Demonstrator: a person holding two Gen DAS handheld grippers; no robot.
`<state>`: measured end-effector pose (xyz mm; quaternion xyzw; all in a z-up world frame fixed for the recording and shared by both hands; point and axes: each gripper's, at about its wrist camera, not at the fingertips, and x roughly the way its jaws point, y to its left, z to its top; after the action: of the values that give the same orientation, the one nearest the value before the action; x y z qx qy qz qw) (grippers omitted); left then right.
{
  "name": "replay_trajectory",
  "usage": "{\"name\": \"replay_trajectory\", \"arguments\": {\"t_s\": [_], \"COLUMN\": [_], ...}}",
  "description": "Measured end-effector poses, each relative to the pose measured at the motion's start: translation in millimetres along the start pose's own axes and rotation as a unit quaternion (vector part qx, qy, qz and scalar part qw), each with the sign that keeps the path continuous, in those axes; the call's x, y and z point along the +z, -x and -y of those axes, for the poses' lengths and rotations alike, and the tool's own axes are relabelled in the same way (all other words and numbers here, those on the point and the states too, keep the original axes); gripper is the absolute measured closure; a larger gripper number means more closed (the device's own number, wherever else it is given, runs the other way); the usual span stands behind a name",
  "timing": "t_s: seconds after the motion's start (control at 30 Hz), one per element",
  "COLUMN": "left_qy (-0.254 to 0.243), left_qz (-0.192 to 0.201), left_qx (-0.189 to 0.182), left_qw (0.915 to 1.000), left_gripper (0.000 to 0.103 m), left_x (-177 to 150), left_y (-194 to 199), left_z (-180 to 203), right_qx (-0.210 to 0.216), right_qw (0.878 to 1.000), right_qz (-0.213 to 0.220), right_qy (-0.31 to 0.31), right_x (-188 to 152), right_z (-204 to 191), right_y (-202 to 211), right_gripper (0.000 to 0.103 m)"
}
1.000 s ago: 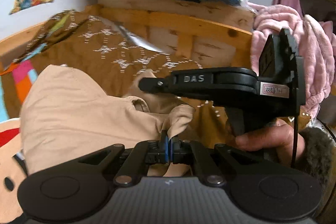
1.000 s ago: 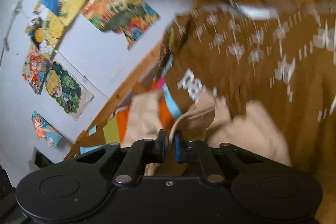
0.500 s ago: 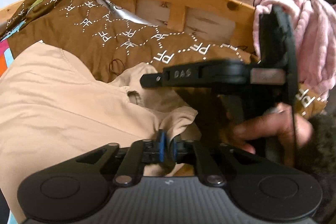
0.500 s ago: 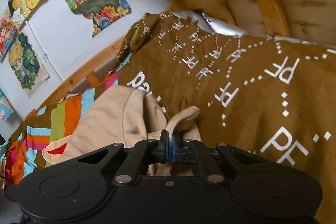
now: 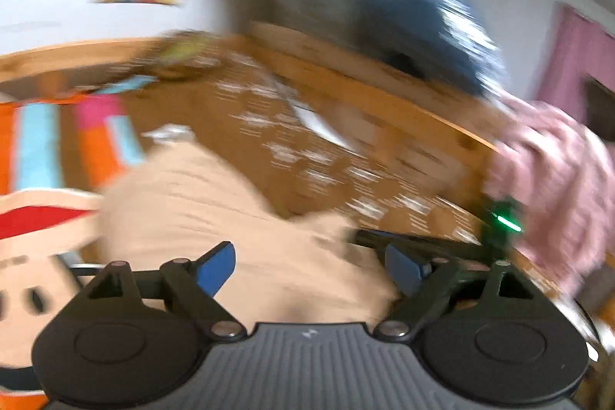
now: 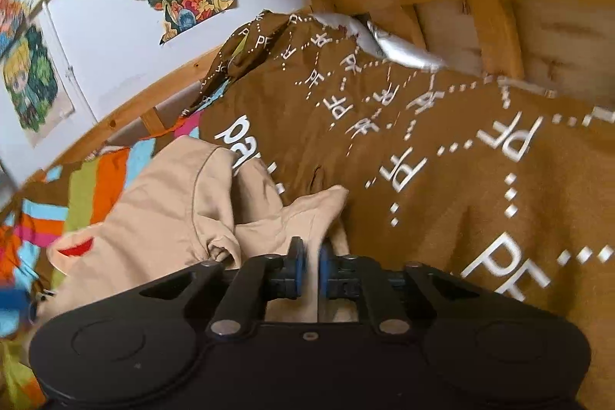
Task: Fold large clothes
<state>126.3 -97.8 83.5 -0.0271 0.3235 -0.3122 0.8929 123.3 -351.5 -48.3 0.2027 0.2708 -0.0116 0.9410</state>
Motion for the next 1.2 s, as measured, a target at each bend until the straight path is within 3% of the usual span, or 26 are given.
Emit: {"name": "replay_trajectory", "arguments": {"t_s": [0.1,0.17,0.27,0.37,0.5,0.6,0.77,1.03,1.2], "left_qy": [0.084,0.134,0.148,0.131,0.11,0.115,0.11,0.059,0.072], "left_qz": [-0.018,-0.039,-0.069,-0.092,-0.09,-0.103,-0.11,-0.091,-0.097], "left_qx": [0.073,0.08,0.085,0.079,0.08,0.076,0.083,0.099,0.103], "left_qw": [0.9936,0.9869,0.9829,0.9839,0.9867,0.9851,0.9843,0.9893,0.9874], "left_gripper": [0.015,0.019,0.022,0.022,0.021,0.021,0.022,0.02,0.015], "left_x": [7,6,-3,-15,-30,-43,-59,-68,-61], "left_y": [-6,-14,-29,-42,-47,-53,-62,-63,-56], "left_z": [-42,-68,-86,-86,-88,-89,-88,-78,-78], "right_qx": [-0.027,-0.042,-0.047,-0.007,0.038,0.036,0.014,0.019,0.033], "right_qw": [0.999,0.996,0.989,0.983,0.978,0.973,0.974,0.976,0.98], "right_qz": [0.025,0.053,0.094,0.115,0.074,0.015,-0.049,-0.055,-0.046], "right_qy": [0.04,0.067,0.108,0.143,0.189,0.226,0.221,0.21,0.192], "right_x": [0,0,-2,-4,-18,-37,-56,-73,-73], "right_z": [-11,-24,-51,-85,-114,-120,-114,-104,-98], "right_y": [9,17,29,34,21,5,-11,-20,-18], "right_gripper": [0.081,0.064,0.056,0.053,0.052,0.056,0.056,0.057,0.056]}}
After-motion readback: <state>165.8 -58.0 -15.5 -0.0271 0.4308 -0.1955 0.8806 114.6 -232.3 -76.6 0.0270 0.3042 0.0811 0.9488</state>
